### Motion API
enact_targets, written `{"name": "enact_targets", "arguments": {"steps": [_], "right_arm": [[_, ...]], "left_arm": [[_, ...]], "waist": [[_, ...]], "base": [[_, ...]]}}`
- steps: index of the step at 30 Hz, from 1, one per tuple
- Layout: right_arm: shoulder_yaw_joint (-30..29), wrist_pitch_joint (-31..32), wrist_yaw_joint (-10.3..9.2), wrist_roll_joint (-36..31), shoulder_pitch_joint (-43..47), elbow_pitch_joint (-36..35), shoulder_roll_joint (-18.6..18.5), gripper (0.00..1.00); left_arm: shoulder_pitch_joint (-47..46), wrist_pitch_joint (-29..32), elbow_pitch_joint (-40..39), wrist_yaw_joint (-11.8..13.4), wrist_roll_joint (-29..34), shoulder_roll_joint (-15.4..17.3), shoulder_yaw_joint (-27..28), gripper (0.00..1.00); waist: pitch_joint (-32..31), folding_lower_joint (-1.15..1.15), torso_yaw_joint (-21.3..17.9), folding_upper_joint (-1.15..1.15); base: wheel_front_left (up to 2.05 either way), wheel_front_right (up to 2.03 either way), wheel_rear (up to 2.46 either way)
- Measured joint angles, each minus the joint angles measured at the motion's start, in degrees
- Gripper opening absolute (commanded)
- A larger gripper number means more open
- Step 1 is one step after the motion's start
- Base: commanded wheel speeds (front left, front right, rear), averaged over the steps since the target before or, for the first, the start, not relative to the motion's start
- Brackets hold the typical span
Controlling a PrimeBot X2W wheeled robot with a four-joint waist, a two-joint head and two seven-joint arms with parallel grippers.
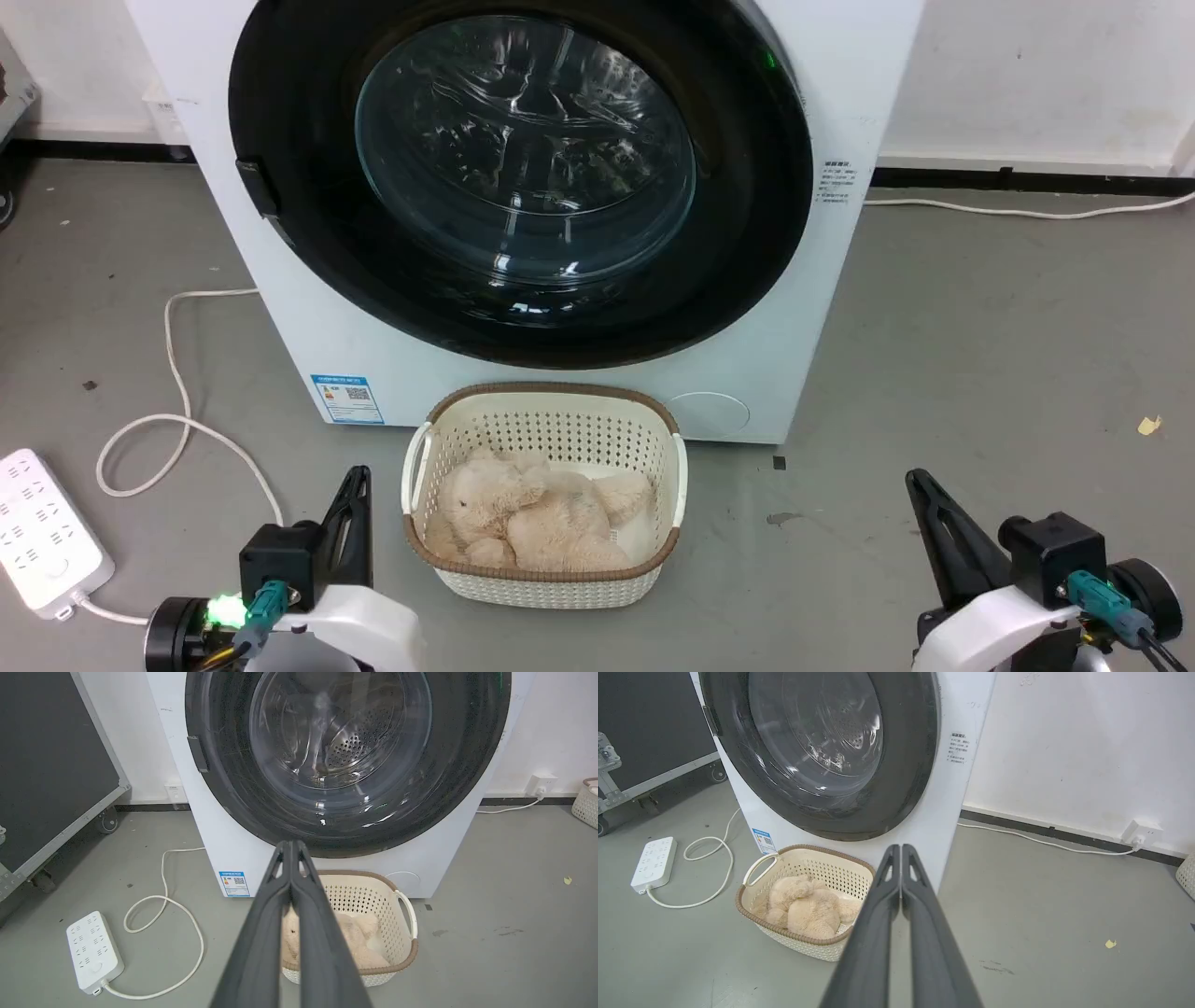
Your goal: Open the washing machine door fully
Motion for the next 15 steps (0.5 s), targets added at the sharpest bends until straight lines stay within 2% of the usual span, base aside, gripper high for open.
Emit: {"name": "enact_targets", "arguments": {"steps": [15], "right_arm": [[0.0, 0.0, 0.00, 0.0, 0.0, 0.0, 0.0, 0.00]], "left_arm": [[0.0, 0.0, 0.0, 0.0, 0.0, 0.0, 0.0, 0.00]], "waist": [[0.0, 0.00, 0.0, 0.00]], "base": [[0.00, 0.00, 0.00]]}}
